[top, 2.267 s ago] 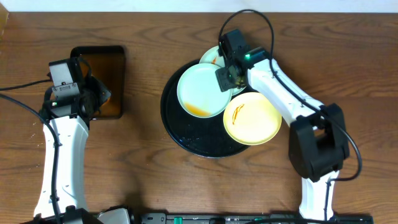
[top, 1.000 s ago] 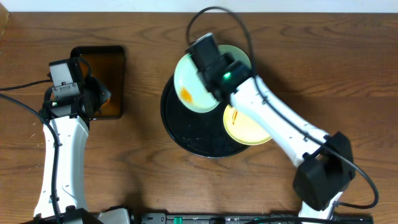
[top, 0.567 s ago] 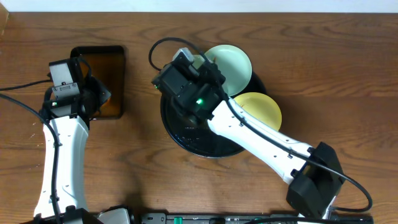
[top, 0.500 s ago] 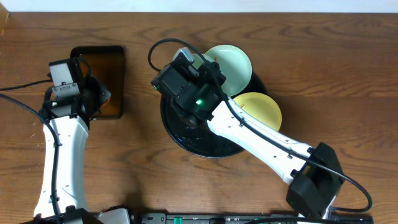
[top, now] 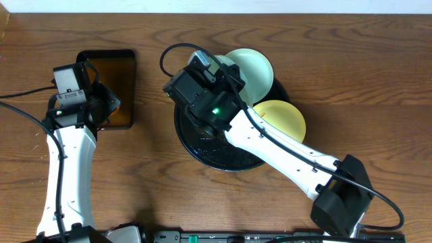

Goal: Clean dirty plates on tray and stack at the side
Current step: 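Move the plate to the table's right side and set it down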

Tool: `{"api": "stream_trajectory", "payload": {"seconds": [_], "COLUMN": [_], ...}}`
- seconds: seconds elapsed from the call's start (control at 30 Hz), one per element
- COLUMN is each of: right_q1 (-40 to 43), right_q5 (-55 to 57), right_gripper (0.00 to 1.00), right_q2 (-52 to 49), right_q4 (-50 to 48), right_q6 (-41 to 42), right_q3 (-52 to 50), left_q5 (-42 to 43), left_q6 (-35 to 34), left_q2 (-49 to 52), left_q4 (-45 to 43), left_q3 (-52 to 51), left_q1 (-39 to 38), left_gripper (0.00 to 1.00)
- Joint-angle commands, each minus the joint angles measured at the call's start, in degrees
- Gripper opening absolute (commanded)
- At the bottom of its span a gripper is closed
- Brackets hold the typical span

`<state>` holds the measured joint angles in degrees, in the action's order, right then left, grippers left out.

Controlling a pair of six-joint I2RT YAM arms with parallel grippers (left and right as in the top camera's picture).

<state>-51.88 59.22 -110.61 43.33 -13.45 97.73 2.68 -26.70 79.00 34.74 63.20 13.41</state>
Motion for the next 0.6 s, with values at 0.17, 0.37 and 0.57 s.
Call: {"api": "stream_trajectory", "payload": {"seconds": [0.17, 0.37, 0.57], "right_q1": [11.91, 35.30, 52.24], "right_q5": [-46.51, -80.98, -79.89], "right_gripper": [0.01, 0.01, 0.01], "right_q2": [0.90, 0.85, 0.83], "right_q4": [3.72, 7.48, 10.71], "right_q6": [19.28, 22.58, 22.62], "right_q3": [0.57, 0.46, -0.57], "left_q5": [-0.28, -0.28, -0.28], "left_q6": [1.03, 1.20, 1.20], "left_q2": [0.00, 0.00, 0.00], "left_q4": [0.15, 0.15, 0.15], "left_q3": [-0.20, -0.20, -0.20], "left_q1": [0.17, 0.20, 0.17], "left_gripper": [0.08, 0.08, 0.08]}}
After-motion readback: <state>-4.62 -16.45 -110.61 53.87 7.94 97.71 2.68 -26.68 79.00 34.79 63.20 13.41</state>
